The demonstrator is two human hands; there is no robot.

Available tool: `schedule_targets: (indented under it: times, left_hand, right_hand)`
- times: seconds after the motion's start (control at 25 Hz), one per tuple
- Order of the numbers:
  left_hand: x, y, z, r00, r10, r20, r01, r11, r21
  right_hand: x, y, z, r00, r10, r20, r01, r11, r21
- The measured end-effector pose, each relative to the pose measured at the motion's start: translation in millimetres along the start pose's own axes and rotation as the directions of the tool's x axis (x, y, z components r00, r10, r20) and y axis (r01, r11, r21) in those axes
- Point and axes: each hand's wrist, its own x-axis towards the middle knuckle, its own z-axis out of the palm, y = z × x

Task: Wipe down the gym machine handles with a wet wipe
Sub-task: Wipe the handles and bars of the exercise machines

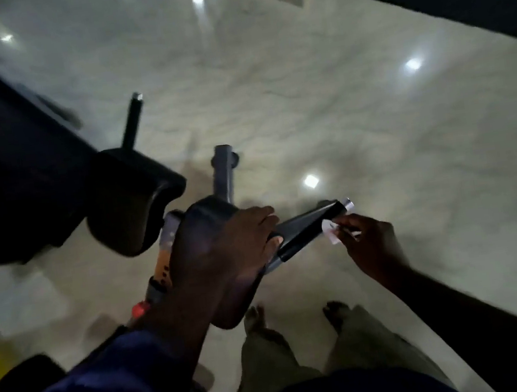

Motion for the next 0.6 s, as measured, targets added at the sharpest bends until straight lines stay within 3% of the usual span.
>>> schedule_targets:
  times: [0.16, 0.4, 0.6]
  left_hand:
    - [19.4, -19.6, 32.5, 0.977, 0.209, 0.044, -0.207, 0.978, -0.032]
    - [19.1, -25.1, 42.5, 0.980, 0.183, 0.077, -0.183, 0.983, -0.003]
    - [17.4, -26.1, 46.2, 0.974, 0.220, 0.058, -0.222, 0.975, 0.026]
  right_hand:
    - [3.1, 4.1, 43.4, 0.978, 0.014, -0.208, -0.020, 0.999, -0.028]
    - [-2.3, 21.0, 109.7, 0.935, -0.130, -0.330, 0.144, 0.989, 0.019]
    - [-15.7, 32.2, 153.1, 0.901, -0.139, -0.411, 0.225, 0.959, 0.171]
